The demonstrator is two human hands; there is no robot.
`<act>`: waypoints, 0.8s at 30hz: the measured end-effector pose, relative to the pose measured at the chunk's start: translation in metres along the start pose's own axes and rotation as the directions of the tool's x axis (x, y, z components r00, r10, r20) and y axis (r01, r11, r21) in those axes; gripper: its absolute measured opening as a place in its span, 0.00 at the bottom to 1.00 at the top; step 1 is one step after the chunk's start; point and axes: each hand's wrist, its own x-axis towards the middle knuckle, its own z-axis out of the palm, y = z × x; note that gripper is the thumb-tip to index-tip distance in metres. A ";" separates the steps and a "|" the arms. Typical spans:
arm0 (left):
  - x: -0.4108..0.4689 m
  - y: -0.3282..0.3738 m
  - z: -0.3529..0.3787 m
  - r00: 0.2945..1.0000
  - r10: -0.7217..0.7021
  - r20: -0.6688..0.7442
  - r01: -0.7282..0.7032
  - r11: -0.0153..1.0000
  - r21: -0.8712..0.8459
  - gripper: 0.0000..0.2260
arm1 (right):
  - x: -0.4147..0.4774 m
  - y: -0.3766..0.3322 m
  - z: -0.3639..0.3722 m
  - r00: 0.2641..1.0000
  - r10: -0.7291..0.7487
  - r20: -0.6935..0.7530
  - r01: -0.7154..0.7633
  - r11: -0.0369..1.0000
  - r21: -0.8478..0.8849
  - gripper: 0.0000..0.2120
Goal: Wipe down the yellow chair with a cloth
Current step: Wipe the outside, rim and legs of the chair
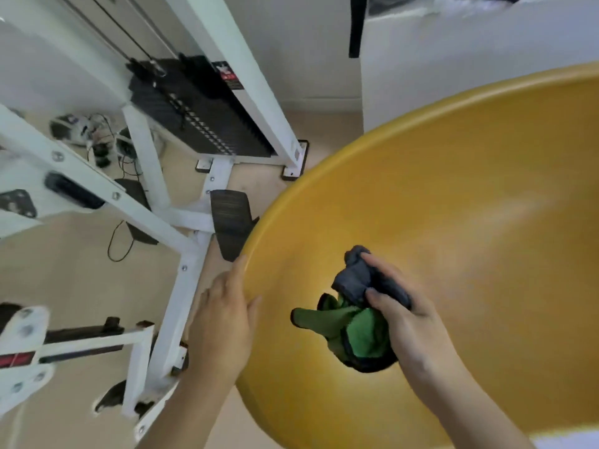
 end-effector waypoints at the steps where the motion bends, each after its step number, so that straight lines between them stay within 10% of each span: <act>1: -0.001 -0.012 0.004 1.000 -0.006 0.012 0.006 1.000 -0.015 0.29 | -0.001 0.010 0.016 1.000 0.017 0.003 -0.017 1.000 0.014 0.20; 7: -0.003 -0.050 0.024 0.992 -0.102 0.072 0.113 0.979 -0.170 0.14 | -0.006 0.059 0.084 0.991 0.119 0.054 -0.123 0.990 0.070 0.17; 13: -0.025 -0.045 0.025 0.987 -0.123 0.104 0.144 0.962 -0.231 0.14 | -0.035 0.101 0.095 0.976 0.115 0.184 -0.044 0.935 -0.353 0.15; 20: -0.135 -0.018 0.052 0.998 0.057 0.007 -0.051 0.935 -0.352 0.15 | -0.094 0.132 0.043 0.936 0.055 0.346 0.285 0.454 -0.844 0.26; 24: -0.207 0.022 0.075 0.982 0.188 0.034 -0.169 0.937 -0.305 0.08 | -0.148 0.147 -0.014 0.951 0.046 0.306 0.269 0.363 -0.892 0.21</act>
